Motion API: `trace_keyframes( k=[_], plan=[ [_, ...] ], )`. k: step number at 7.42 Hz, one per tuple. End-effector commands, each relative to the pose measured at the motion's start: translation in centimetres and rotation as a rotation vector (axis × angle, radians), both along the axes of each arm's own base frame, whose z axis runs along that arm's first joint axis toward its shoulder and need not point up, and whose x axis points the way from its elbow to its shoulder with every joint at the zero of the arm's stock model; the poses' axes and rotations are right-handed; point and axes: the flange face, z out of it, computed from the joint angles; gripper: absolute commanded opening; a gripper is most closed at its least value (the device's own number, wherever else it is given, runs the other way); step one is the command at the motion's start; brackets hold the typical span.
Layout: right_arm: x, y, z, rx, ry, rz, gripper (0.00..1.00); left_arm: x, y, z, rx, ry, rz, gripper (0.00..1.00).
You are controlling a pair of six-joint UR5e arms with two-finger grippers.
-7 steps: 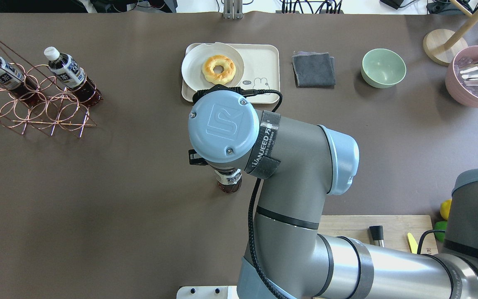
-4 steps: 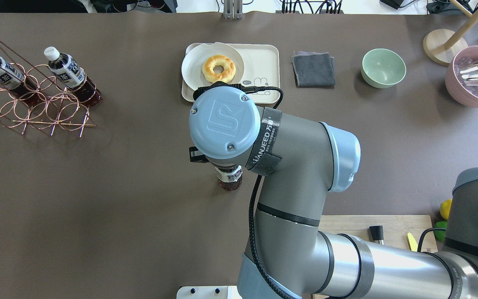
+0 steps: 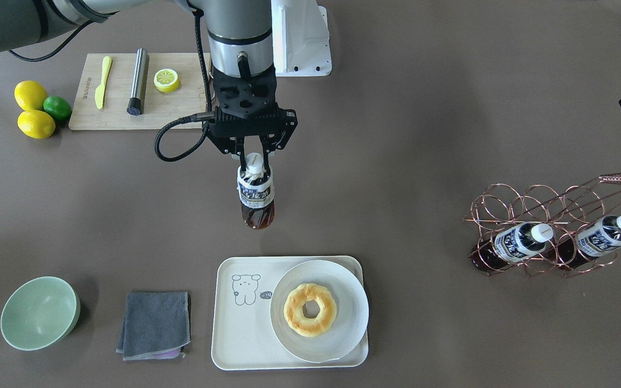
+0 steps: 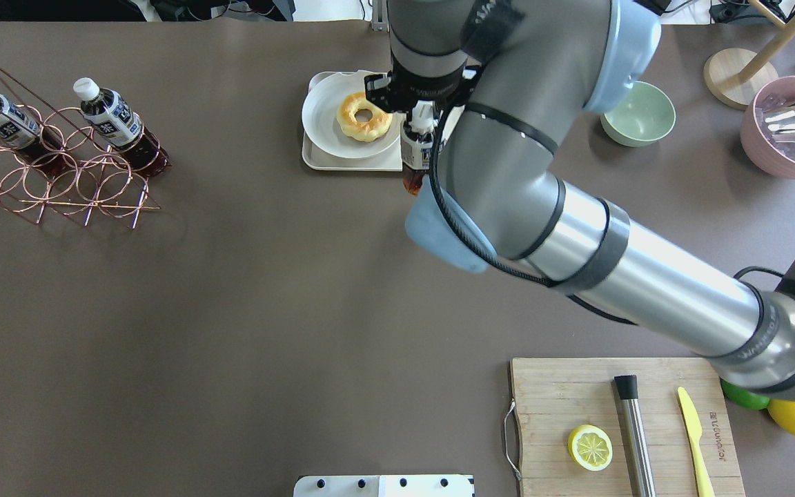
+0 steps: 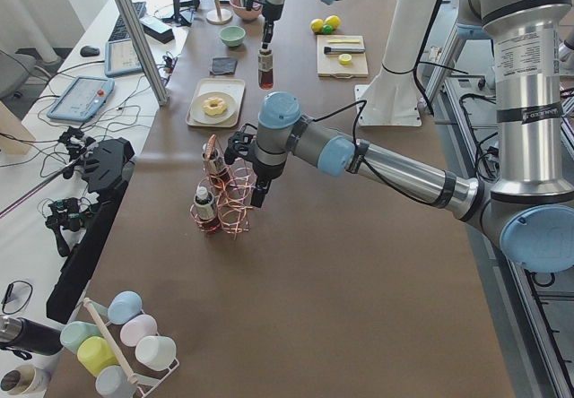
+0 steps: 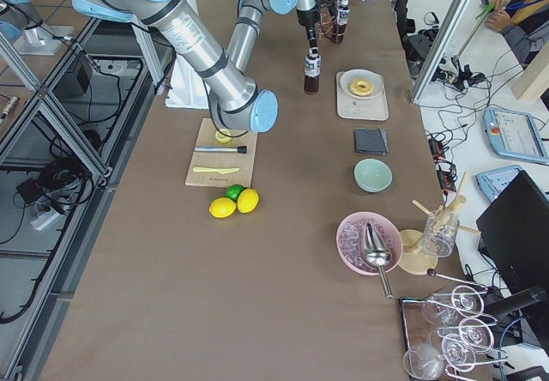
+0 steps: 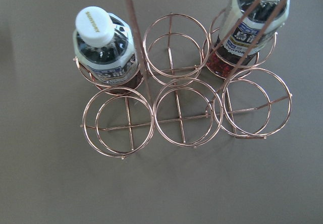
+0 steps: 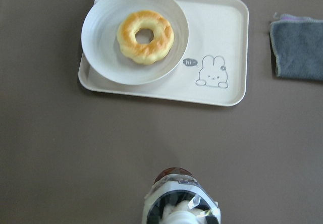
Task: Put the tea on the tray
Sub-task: 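Lift the bottle with the right gripper and carry it over the tray beside the plate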
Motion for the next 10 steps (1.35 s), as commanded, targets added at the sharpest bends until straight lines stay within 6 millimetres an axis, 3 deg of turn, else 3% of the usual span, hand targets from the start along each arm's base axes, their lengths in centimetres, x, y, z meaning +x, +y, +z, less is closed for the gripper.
trace_keyframes(
  k=[1, 2, 3, 5, 10],
  plan=[
    [-0.2, -12.0, 1.7, -0.001, -0.007, 0.030, 0.00, -1.6, 0.6, 1.1, 0.014, -0.011, 0.002, 0.97],
    [0.0, -15.0, 3.5, 0.006, 0.020, 0.019, 0.00, -1.7, 0.6, 1.1, 0.015, -0.011, 0.001, 0.97],
    [0.3, -16.4, 5.0, 0.002, 0.053, 0.006, 0.00, -1.7, 0.5, 1.4, 0.010, -0.012, 0.001, 0.97],
    [-1.2, -18.0, 6.9, 0.016, 0.021, 0.002, 0.00, -1.7, 0.4, 1.1, 0.014, -0.011, 0.000, 0.97],
    [-1.4, -18.0, 7.1, 0.018, 0.010, -0.016, 0.00, -1.6, 0.0, 0.9, 0.019, -0.010, -0.001, 0.97]
  ],
)
